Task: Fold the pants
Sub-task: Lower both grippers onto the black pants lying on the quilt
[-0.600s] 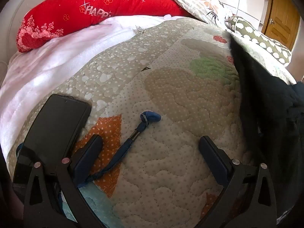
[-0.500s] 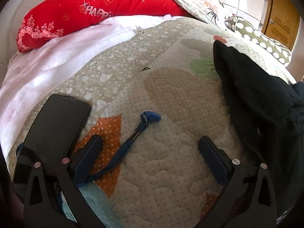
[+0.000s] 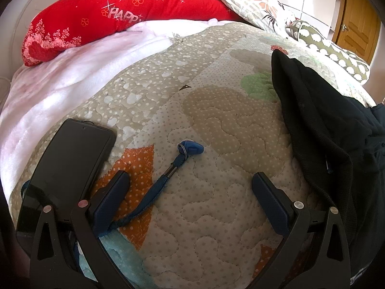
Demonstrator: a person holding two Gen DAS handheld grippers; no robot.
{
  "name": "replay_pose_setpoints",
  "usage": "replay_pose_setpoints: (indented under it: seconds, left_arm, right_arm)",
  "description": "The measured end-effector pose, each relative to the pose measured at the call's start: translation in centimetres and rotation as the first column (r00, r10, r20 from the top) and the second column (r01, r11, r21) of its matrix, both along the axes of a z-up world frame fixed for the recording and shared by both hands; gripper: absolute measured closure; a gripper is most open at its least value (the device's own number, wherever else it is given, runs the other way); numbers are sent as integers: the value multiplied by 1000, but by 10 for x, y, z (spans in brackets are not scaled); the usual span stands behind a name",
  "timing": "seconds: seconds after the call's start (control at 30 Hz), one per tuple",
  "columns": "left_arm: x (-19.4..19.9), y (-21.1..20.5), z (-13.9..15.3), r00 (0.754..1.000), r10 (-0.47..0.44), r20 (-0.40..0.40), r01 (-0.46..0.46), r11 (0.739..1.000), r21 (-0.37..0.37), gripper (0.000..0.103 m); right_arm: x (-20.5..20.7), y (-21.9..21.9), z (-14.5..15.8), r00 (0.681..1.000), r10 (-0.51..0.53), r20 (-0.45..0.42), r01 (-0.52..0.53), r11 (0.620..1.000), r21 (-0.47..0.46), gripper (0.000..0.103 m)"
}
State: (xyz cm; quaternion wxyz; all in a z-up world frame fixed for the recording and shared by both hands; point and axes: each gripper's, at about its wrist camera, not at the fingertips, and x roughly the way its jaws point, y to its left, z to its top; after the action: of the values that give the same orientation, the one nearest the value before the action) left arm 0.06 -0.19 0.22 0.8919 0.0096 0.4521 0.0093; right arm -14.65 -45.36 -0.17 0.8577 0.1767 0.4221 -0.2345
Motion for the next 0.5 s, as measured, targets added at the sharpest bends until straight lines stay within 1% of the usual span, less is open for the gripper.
replay_pose_setpoints:
  seconds: [0.07, 0.1, 0.17, 0.23, 0.27, 0.3, 0.33, 0.37, 0.4, 0.43, 0.47, 0.5]
  left_arm:
    - [0, 0, 0, 1000, 1, 15, 0, 1000, -26, 1]
    - [0, 0, 1, 1000, -4, 6, 4, 1000, -28, 1]
    - [-3, 2, 2, 1000, -12, 13, 13, 998, -56, 1]
    - [-9, 2, 5, 1000, -23, 18, 24, 999, -46, 1]
    - [-16, 3, 9, 999, -21, 37, 22, 999, -41, 1]
    - [-23, 4, 14, 998, -9, 56, 11, 999, -40, 1]
    - [-30, 6, 19, 997, -3, 78, 7, 998, -59, 1]
    - [-40, 8, 26, 993, -7, 114, 19, 994, -104, 1]
    - [-48, 8, 32, 991, -15, 132, 31, 992, -124, 1]
    - [-52, 6, 36, 988, -22, 150, 39, 993, -111, 1]
    - [-62, 4, 45, 985, -33, 171, 53, 992, -116, 1]
    - [-69, 2, 51, 979, -45, 197, 68, 991, -112, 1]
  right_arm:
    - [-1, -3, -2, 1000, -1, 2, 1, 1000, -6, 0]
    - [1, -3, -2, 1000, 0, -2, 0, 1000, 4, 0]
    - [2, -2, -2, 1000, -1, -2, 1, 1000, -1, 0]
    - [2, -4, -2, 1000, 0, -10, 0, 1000, -5, 0]
    - [1, -4, -3, 1000, 1, -19, -1, 1000, -11, 0]
    - [-2, -5, -2, 1000, -2, -12, 2, 1000, 2, 0]
    - [-3, -5, -1, 1000, -5, -10, 5, 1000, 4, 0]
    - [-4, -4, 0, 1000, 6, -21, -6, 1000, 13, 0]
    - [-5, -4, 1, 999, 21, -23, -21, 1000, 21, 0]
    - [-6, -5, 5, 999, 44, -15, -44, 998, 36, 0]
    - [-13, -5, 10, 997, 70, 16, -71, 996, 55, 0]
    - [-20, -4, 14, 995, 83, 52, -86, 995, 52, 1]
